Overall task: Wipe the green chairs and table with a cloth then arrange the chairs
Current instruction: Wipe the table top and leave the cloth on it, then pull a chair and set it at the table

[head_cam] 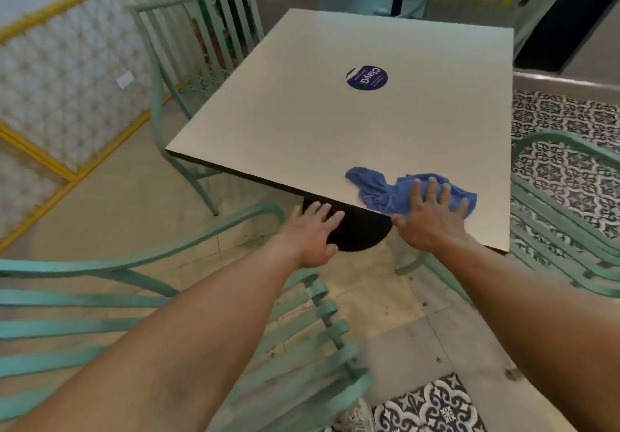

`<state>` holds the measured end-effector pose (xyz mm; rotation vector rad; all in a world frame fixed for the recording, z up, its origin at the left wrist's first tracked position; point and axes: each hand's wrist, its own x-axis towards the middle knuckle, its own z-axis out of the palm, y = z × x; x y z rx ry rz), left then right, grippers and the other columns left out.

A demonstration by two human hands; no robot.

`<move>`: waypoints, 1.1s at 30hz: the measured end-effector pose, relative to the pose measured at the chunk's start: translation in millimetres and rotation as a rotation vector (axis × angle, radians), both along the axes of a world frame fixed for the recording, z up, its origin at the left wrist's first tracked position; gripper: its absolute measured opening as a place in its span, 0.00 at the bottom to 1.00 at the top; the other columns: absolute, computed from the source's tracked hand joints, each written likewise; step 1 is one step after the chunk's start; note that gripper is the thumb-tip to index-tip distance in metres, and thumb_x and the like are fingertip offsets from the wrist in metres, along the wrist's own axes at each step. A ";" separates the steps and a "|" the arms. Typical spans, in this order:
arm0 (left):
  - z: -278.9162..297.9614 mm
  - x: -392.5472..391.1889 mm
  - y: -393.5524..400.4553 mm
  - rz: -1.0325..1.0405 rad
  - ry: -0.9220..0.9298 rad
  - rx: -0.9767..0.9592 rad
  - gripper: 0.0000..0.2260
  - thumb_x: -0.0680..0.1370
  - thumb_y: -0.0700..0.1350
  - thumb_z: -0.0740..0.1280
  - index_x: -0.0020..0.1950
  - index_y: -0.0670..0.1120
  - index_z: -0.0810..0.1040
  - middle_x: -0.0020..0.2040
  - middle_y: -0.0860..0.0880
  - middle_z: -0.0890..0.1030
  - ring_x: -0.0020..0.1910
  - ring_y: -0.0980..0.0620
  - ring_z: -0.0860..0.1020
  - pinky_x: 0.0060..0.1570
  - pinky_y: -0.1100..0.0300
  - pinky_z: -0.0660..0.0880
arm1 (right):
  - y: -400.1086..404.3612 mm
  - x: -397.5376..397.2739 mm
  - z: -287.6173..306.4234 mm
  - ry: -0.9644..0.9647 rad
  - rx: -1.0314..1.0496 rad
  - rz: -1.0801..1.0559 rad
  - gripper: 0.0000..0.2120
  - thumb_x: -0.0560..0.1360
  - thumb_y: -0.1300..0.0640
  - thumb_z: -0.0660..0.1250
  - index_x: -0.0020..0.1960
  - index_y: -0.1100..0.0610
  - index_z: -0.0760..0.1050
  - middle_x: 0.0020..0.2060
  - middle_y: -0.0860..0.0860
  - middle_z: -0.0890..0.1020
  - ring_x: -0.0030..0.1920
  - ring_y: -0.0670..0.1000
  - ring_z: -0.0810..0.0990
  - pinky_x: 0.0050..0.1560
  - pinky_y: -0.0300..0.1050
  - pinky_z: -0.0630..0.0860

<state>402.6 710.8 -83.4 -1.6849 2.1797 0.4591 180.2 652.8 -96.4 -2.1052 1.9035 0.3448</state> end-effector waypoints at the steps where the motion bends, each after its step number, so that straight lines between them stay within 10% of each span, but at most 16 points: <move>1: 3.0 18.8 19.1 0.024 0.013 0.010 0.31 0.81 0.56 0.56 0.80 0.52 0.45 0.80 0.47 0.46 0.78 0.46 0.44 0.75 0.41 0.46 | 12.7 13.0 6.2 -0.031 -0.090 0.003 0.37 0.79 0.37 0.49 0.79 0.55 0.38 0.78 0.58 0.41 0.77 0.62 0.40 0.72 0.69 0.45; 11: 8.1 158.2 222.8 0.111 -0.018 0.215 0.30 0.80 0.60 0.58 0.78 0.50 0.57 0.75 0.45 0.66 0.72 0.45 0.66 0.69 0.50 0.65 | 250.4 211.8 17.7 -0.387 0.265 0.040 0.26 0.79 0.44 0.58 0.74 0.52 0.61 0.69 0.54 0.71 0.68 0.56 0.70 0.65 0.53 0.67; 33: 34.9 288.1 363.6 0.038 -0.085 0.223 0.34 0.76 0.68 0.57 0.77 0.51 0.60 0.74 0.47 0.68 0.71 0.45 0.67 0.66 0.51 0.68 | 435.2 354.3 18.2 -0.327 0.368 0.013 0.29 0.80 0.41 0.56 0.75 0.57 0.62 0.69 0.58 0.71 0.68 0.59 0.70 0.65 0.53 0.70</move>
